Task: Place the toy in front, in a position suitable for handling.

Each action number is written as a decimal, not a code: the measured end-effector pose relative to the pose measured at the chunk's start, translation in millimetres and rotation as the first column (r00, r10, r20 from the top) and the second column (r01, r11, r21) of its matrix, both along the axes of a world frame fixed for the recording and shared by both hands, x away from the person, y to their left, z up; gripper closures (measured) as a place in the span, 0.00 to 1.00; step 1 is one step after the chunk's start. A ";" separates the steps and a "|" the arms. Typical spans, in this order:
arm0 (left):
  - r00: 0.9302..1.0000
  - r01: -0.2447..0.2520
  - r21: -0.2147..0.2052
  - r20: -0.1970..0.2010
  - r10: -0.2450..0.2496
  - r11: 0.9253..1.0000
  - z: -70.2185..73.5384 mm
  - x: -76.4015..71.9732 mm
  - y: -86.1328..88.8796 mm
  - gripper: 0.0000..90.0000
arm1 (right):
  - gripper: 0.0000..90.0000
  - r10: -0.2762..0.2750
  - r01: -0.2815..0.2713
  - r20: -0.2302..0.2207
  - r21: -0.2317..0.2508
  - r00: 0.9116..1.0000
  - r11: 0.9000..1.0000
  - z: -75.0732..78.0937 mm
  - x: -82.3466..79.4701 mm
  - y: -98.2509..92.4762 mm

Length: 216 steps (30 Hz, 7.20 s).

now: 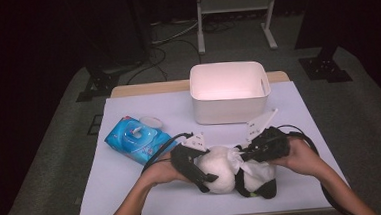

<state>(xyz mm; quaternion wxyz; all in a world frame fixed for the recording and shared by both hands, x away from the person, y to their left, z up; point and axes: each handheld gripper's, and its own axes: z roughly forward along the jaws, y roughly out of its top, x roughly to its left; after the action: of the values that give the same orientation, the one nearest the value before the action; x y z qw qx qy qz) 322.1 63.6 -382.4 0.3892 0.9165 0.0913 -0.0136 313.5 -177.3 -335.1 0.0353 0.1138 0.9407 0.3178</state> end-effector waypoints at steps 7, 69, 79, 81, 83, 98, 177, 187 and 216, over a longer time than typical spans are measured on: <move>1.000 -0.006 -0.006 -0.018 0.006 1.000 0.5 2.4 -0.5 0.12 | 0.94 0.009 -0.008 0.016 -0.039 1.000 0.999 3.6 1.1 0.6; 0.999 0.041 0.050 -0.012 -0.041 0.998 10.7 -2.1 -26.3 0.10 | 0.94 -0.111 0.120 -0.095 0.090 0.989 0.989 -13.0 -24.1 -86.6; 0.999 0.038 0.063 -0.006 -0.038 0.997 9.0 -3.6 -26.9 0.12 | 0.94 -0.072 0.074 -0.048 0.053 0.996 0.996 -1.9 -15.8 -64.2; 0.999 0.038 0.065 -0.004 -0.038 0.997 9.0 -4.1 -27.2 0.12 | 0.94 -0.048 0.050 -0.050 0.043 0.998 0.998 -2.4 -10.0 -50.3; 0.999 0.042 0.068 -0.001 -0.042 0.997 9.1 -4.6 -27.1 0.12 | 0.94 -0.033 0.035 -0.052 0.038 0.998 0.999 -2.9 -6.3 -40.1; 0.999 0.040 0.050 0.002 -0.040 0.998 6.4 -6.2 -22.4 0.12 | 0.94 -0.023 0.023 -0.038 0.008 0.999 1.000 -1.8 5.0 -21.5; 0.998 0.035 0.060 0.041 -0.038 0.998 5.8 -17.4 -20.3 0.13 | 0.93 -0.164 0.169 -0.062 0.087 0.984 0.982 -8.0 1.3 -86.0; 0.999 0.028 0.057 0.042 -0.030 0.998 5.2 -18.3 -20.0 0.13 | 0.93 -0.198 0.204 -0.057 0.118 0.978 0.972 -10.1 -19.2 -110.1; 0.999 0.019 0.078 0.043 -0.022 0.997 6.4 -20.1 -24.1 0.12 | 0.93 -0.122 0.123 -0.019 0.127 0.992 0.984 -3.7 -44.0 -88.9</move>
<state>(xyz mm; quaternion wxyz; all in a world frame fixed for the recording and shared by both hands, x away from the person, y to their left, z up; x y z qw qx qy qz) 302.0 39.5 -376.0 0.3549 0.9319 0.0739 0.0061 269.5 -266.1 -338.7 0.0419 0.1752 0.9098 0.3740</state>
